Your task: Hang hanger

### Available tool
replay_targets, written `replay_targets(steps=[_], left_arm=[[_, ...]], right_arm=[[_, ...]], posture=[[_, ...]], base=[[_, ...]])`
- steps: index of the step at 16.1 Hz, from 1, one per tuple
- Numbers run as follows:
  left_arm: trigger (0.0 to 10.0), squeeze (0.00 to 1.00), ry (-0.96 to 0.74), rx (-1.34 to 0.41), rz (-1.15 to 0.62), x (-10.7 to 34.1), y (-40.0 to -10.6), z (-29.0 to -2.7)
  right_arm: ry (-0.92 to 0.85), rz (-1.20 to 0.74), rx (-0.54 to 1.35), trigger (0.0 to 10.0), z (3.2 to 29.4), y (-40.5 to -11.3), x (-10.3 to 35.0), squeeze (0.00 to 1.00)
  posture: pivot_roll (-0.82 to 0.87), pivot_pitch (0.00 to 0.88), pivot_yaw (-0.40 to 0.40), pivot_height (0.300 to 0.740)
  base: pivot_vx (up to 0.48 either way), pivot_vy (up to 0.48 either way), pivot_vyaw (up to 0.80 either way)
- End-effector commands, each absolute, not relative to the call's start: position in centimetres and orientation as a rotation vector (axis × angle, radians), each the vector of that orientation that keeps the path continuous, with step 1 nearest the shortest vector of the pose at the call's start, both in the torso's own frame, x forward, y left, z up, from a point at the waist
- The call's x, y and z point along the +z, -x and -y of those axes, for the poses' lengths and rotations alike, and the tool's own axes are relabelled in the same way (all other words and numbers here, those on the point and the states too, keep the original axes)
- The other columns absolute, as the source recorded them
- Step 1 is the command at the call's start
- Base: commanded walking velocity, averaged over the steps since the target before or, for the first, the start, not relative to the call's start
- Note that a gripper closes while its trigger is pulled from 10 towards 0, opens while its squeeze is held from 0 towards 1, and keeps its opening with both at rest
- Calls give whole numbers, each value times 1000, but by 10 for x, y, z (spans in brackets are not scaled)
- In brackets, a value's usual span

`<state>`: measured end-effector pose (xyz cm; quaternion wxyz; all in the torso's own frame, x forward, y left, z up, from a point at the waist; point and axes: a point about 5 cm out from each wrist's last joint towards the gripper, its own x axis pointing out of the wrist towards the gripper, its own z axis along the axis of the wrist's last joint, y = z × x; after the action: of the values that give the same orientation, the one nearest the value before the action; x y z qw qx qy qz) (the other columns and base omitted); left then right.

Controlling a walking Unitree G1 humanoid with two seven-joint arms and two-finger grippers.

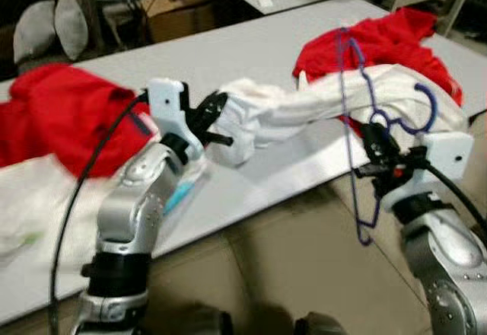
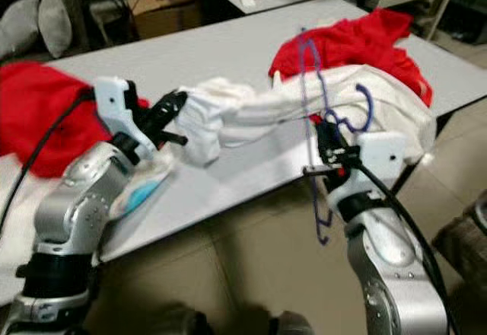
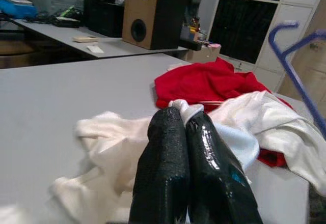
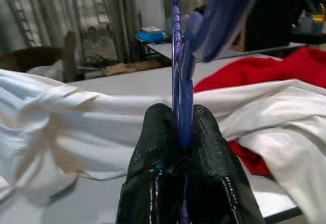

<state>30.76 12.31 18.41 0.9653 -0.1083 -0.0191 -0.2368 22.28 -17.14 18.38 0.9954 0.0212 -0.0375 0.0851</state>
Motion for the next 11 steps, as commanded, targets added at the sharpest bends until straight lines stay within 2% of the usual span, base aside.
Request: replay_targets(steps=[1,11], left_arm=[[10000,0,218,-492,49,188,-306,-121],[10000,0,205,-486,-7,171,-293,-123]], right_arm=[[-40,69,164,10000,173,-222,184,0],[-37,32,193,10000,174,-221,179,0]], posture=[[-203,0,114,740],[-173,0,64,740]], base=[[-277,0,0],[-296,0,0]])
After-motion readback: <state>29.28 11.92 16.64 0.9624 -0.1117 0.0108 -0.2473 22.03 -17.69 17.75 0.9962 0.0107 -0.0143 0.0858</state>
